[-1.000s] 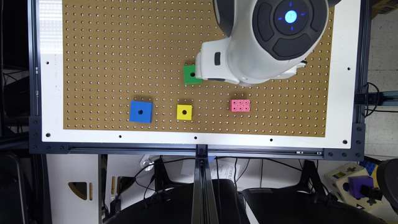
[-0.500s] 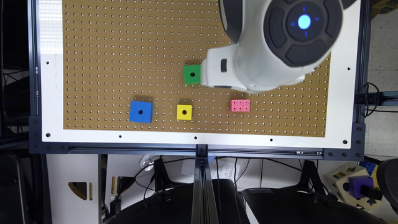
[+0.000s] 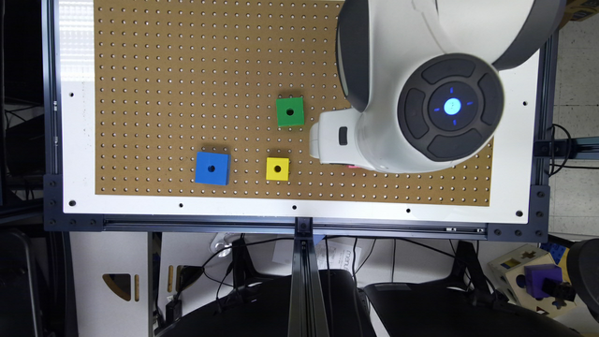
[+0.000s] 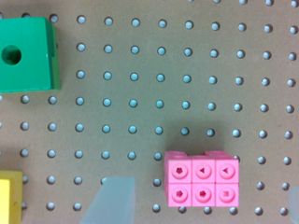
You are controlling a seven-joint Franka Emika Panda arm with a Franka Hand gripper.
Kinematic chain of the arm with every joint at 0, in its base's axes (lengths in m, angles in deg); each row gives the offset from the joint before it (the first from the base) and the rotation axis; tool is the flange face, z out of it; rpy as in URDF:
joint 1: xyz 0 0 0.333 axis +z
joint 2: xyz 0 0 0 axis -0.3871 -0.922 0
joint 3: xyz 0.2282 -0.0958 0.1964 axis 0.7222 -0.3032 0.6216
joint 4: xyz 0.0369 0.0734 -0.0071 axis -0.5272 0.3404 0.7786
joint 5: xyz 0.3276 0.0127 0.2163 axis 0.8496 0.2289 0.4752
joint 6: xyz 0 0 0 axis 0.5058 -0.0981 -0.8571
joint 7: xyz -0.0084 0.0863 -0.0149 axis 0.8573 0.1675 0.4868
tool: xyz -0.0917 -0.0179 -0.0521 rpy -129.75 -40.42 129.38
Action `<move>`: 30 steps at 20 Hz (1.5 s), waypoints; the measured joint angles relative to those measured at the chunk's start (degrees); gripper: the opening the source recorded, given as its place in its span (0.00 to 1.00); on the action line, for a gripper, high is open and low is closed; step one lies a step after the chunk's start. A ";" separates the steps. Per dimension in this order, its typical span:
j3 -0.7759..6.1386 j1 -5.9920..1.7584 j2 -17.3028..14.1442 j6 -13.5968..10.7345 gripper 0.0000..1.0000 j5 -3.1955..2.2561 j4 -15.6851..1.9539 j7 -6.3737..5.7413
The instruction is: Pick up pink block.
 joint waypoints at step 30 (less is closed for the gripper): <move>0.05 0.01 -9.95 8.30 1.00 0.00 -1.51 0.00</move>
